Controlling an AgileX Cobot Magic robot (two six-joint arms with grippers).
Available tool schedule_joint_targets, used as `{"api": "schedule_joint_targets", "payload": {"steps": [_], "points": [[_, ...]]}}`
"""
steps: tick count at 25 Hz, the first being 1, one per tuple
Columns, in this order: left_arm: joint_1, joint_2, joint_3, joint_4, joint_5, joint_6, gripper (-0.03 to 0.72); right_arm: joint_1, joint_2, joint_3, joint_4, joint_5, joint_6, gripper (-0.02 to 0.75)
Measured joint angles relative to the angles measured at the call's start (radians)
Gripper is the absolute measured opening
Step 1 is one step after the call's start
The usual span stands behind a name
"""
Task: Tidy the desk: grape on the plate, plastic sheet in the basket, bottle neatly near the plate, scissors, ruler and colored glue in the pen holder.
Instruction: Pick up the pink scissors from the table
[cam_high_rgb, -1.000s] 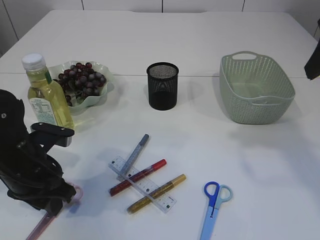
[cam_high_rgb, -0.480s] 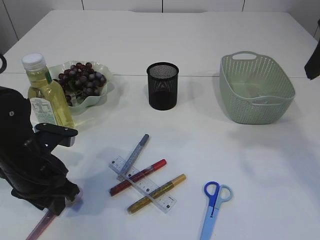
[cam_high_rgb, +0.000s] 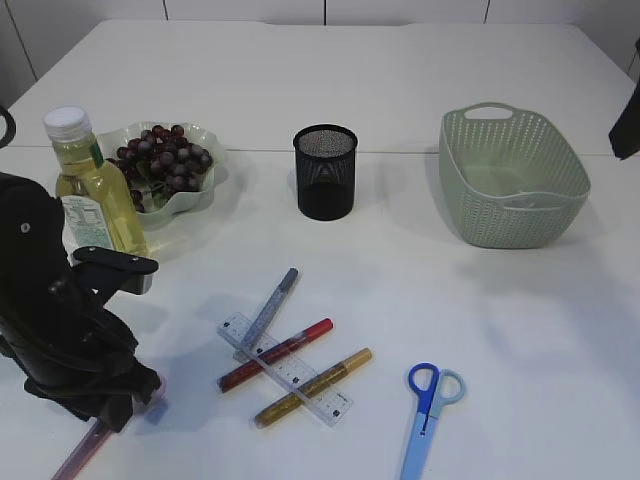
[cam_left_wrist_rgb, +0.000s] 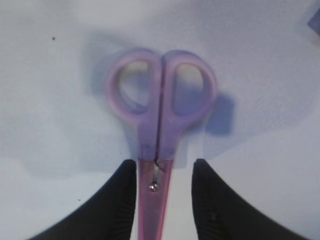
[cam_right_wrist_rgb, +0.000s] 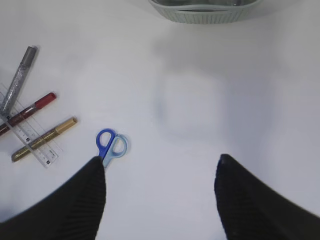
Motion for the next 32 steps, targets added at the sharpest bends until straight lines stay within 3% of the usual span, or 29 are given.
{"api": "schedule_joint_targets", "payload": {"steps": [32], "points": [[0.000, 0.029, -0.001, 0.000, 0.001, 0.000, 0.276, 0.000, 0.000, 0.000, 0.000, 0.000, 0.000, 0.531]]}}
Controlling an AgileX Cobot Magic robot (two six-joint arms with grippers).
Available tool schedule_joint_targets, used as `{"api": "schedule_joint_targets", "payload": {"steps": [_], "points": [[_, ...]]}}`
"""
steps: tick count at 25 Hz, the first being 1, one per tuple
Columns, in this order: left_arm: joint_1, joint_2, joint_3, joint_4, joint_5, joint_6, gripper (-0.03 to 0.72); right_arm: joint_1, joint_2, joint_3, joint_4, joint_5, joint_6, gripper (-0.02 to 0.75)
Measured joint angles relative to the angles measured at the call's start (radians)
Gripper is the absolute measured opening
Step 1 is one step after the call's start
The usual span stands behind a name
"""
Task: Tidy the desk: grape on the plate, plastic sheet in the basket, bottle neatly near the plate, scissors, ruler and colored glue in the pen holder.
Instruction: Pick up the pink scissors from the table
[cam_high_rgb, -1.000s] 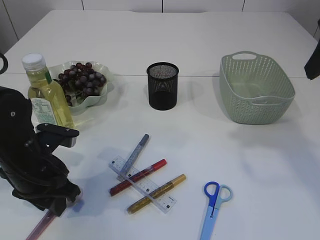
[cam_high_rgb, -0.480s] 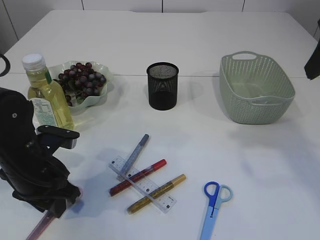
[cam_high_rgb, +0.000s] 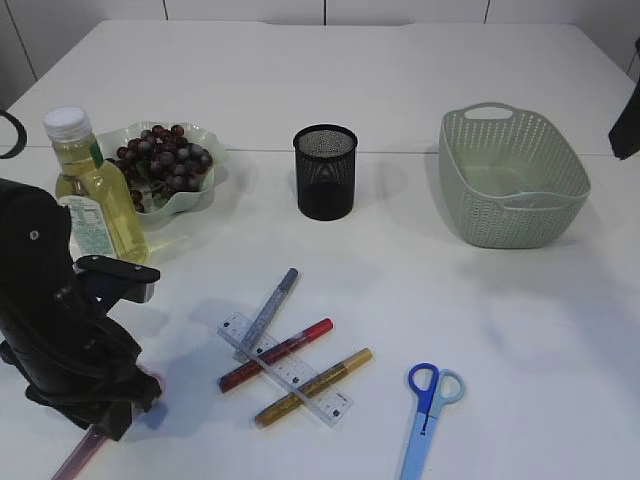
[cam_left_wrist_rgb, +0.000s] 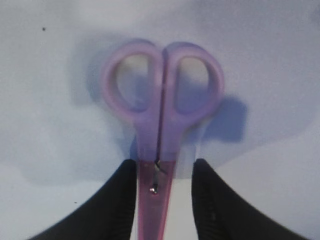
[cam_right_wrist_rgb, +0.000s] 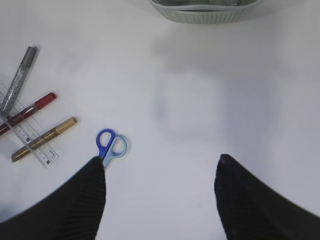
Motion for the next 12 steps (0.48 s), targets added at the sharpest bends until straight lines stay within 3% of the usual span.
{"api": "schedule_joint_targets", "payload": {"steps": [12], "points": [[0.000, 0.017, -0.004, 0.002, 0.002, 0.000, 0.276, 0.000, 0.000, 0.000, 0.000, 0.000, 0.000, 0.531]]}}
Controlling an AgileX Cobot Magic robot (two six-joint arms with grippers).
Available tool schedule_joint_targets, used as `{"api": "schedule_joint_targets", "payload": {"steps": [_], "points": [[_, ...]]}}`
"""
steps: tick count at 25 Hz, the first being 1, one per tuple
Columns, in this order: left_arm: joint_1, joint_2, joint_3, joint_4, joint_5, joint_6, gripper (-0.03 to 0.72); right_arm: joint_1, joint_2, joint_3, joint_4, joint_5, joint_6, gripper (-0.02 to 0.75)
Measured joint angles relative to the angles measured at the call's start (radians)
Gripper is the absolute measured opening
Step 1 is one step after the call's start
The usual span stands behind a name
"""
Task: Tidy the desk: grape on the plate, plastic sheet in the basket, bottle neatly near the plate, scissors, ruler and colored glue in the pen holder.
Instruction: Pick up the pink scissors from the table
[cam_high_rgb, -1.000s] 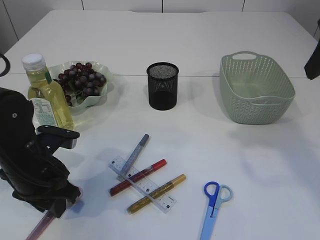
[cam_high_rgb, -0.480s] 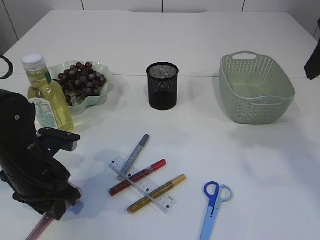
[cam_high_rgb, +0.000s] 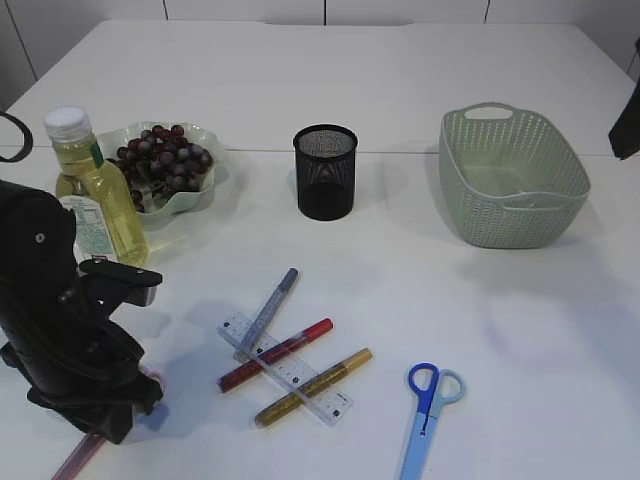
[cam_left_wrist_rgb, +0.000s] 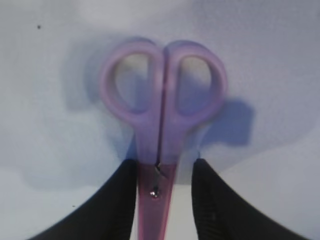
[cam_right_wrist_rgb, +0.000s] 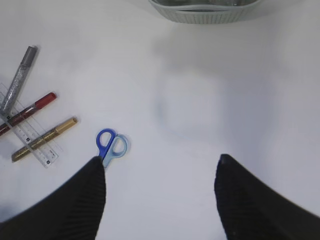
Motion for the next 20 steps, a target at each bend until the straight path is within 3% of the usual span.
{"api": "schedule_joint_targets", "payload": {"steps": [13, 20], "points": [[0.000, 0.010, -0.003, 0.010, 0.005, 0.001, 0.276, 0.000, 0.000, 0.000, 0.000, 0.000, 0.000, 0.531], [0.000, 0.012, -0.003, 0.032, 0.007, 0.001, 0.230, 0.000, 0.000, 0.000, 0.000, 0.000, 0.000, 0.531]]}}
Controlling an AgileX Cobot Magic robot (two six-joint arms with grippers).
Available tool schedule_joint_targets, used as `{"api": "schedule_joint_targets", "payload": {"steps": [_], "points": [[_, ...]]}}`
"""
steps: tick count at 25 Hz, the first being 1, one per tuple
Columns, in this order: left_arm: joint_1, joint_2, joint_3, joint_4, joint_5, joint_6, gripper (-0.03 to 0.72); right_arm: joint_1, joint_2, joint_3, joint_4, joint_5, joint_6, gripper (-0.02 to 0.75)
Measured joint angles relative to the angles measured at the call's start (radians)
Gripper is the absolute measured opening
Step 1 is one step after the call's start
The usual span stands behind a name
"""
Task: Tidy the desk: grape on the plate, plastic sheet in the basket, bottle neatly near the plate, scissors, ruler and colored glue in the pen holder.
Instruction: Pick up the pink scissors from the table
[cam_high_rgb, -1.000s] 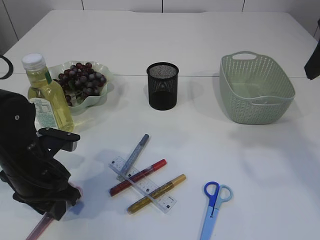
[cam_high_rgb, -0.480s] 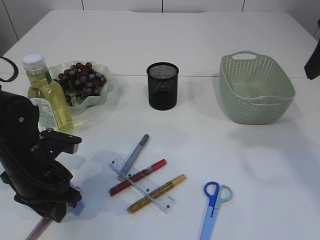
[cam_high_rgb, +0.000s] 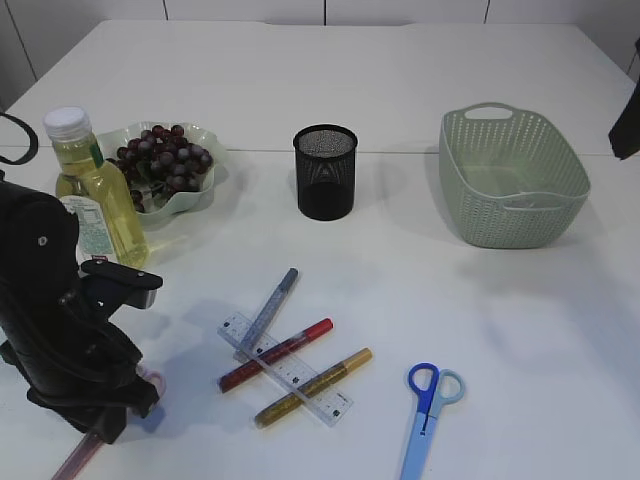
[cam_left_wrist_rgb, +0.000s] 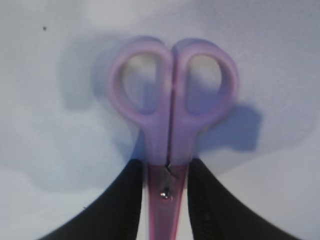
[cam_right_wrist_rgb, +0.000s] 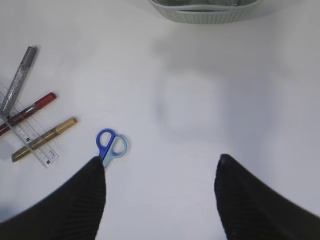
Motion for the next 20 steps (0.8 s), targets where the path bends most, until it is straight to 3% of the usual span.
{"api": "schedule_joint_targets", "payload": {"steps": [20], "points": [[0.000, 0.000, -0.002, 0.039, -0.004, 0.000, 0.169, 0.000, 0.000, 0.000, 0.000, 0.000, 0.000, 0.531]]}}
